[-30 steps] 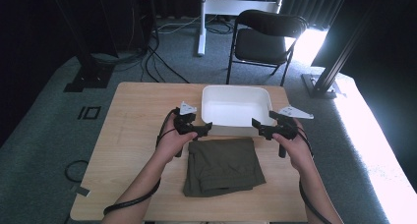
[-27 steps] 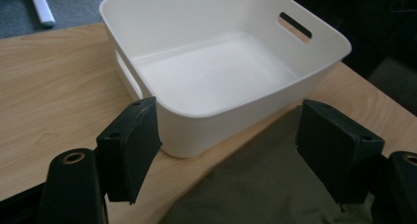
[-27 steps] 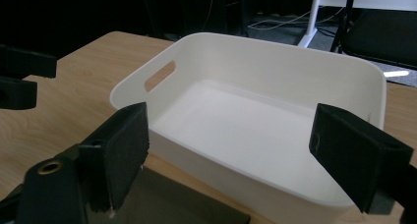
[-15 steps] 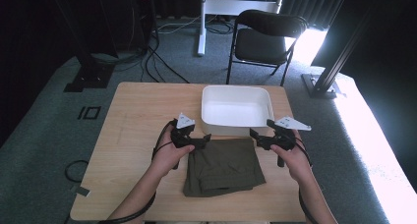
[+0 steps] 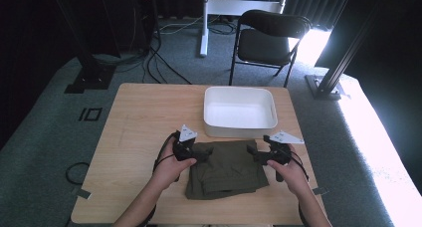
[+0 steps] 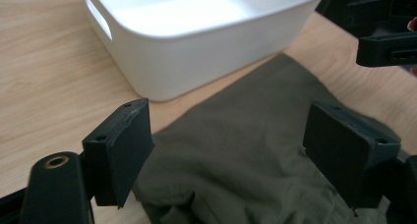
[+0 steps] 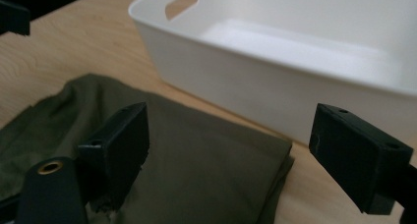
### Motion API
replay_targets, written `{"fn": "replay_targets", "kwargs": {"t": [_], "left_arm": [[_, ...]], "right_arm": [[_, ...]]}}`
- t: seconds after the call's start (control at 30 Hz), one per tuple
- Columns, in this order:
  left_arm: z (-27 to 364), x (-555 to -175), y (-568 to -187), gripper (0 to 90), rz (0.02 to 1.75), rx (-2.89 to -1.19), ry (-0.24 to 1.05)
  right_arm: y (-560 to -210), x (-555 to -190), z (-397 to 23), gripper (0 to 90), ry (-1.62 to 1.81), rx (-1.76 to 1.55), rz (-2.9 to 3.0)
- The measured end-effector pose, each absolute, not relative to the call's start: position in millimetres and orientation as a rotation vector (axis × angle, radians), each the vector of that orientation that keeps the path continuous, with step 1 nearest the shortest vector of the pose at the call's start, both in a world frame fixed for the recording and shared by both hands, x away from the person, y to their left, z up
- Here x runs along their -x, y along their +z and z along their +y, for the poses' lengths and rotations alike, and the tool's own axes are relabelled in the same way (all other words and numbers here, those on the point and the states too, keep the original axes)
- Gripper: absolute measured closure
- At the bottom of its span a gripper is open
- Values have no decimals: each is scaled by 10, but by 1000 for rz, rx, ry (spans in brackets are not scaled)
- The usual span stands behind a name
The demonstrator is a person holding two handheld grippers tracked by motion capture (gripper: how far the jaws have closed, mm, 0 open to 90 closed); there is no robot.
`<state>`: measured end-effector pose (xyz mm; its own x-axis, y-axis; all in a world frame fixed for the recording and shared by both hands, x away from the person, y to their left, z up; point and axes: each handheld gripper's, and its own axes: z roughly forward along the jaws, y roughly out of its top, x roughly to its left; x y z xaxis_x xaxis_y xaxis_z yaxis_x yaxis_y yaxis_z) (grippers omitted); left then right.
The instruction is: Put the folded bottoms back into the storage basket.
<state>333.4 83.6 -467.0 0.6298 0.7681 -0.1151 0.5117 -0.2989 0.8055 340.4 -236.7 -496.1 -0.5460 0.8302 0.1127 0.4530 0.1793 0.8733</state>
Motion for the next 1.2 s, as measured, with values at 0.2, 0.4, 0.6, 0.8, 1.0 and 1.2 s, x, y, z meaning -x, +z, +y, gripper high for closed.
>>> {"fn": "replay_targets", "kwargs": {"t": [0.2, 0.4, 0.6, 0.8, 1.0, 1.2], "left_arm": [[886, -3273, -4800, 193, 1044, -2003, 342], [898, -3197, -4982, 193, 1101, -2022, 308], [912, -3135, -5115, 173, 1138, -2036, 297], [937, -3115, -5229, 173, 1170, -2055, 267], [907, -3117, -5338, 173, 1184, -2080, 256], [894, -3135, -5393, 173, 1206, -2076, 268]], "right_arm": [[-5123, -3347, -2374, 151, 1274, -1249, 2091], [-5256, -3308, -2381, 151, 1252, -1289, 2096], [-5376, -3276, -2372, 150, 1218, -1313, 2117], [-5474, -3268, -2335, 150, 1192, -1342, 2149], [-5548, -3266, -2273, 137, 1139, -1352, 2189], [-5602, -3267, -2270, 129, 1115, -1383, 2186]]}}
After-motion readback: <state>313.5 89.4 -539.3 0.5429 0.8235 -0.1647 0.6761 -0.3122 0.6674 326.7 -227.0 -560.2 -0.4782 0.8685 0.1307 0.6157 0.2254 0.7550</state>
